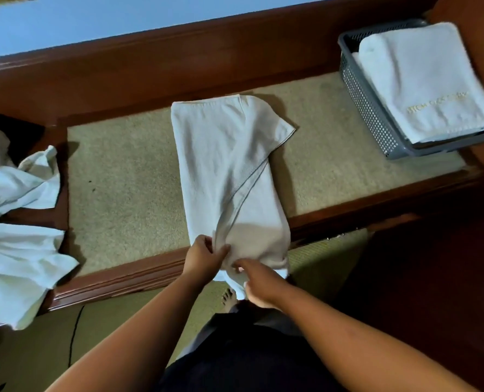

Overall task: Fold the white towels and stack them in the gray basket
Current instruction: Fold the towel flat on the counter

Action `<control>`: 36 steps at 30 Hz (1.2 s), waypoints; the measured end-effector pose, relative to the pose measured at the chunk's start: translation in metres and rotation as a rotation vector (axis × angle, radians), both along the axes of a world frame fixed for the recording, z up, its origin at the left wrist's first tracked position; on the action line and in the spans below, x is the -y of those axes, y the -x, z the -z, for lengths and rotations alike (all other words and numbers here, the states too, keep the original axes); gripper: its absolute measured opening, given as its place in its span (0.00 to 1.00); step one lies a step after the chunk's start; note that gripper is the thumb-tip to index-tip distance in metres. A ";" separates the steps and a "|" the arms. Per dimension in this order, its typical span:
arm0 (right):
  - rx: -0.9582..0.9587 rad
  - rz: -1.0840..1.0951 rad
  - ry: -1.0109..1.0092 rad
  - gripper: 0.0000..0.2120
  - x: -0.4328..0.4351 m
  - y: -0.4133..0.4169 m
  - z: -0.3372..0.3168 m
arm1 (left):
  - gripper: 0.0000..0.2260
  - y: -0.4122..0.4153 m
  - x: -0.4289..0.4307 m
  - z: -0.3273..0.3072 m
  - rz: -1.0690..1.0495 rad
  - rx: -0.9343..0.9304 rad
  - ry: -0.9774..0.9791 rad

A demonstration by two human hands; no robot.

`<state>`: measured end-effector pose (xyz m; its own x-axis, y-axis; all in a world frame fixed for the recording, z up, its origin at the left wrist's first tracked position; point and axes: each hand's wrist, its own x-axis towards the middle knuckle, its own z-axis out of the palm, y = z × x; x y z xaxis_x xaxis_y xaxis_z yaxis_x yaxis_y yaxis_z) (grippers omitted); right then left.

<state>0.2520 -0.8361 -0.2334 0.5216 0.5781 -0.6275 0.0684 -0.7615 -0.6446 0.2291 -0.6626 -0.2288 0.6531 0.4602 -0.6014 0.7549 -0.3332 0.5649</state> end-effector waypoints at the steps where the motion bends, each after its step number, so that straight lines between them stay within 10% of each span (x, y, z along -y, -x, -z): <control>1: -0.013 0.019 0.008 0.27 0.010 -0.001 0.005 | 0.18 0.001 0.005 0.000 0.032 -0.008 -0.039; 8: 0.142 0.205 0.162 0.28 0.054 -0.001 0.034 | 0.26 0.010 0.028 0.009 0.025 -0.152 -0.077; 13: 0.173 0.429 0.240 0.15 0.058 0.009 0.053 | 0.13 0.016 0.047 0.019 -0.202 -0.157 0.032; 20: -0.685 1.407 -0.175 0.15 0.065 -0.004 0.082 | 0.05 0.049 0.054 0.044 -0.177 -0.243 0.207; 27: -0.787 1.548 -0.409 0.14 0.071 0.004 0.095 | 0.10 0.062 0.035 0.058 -0.153 -0.234 0.312; 36: -0.522 1.379 0.112 0.11 0.077 0.022 0.122 | 0.15 0.066 0.035 0.063 -0.178 -0.226 0.220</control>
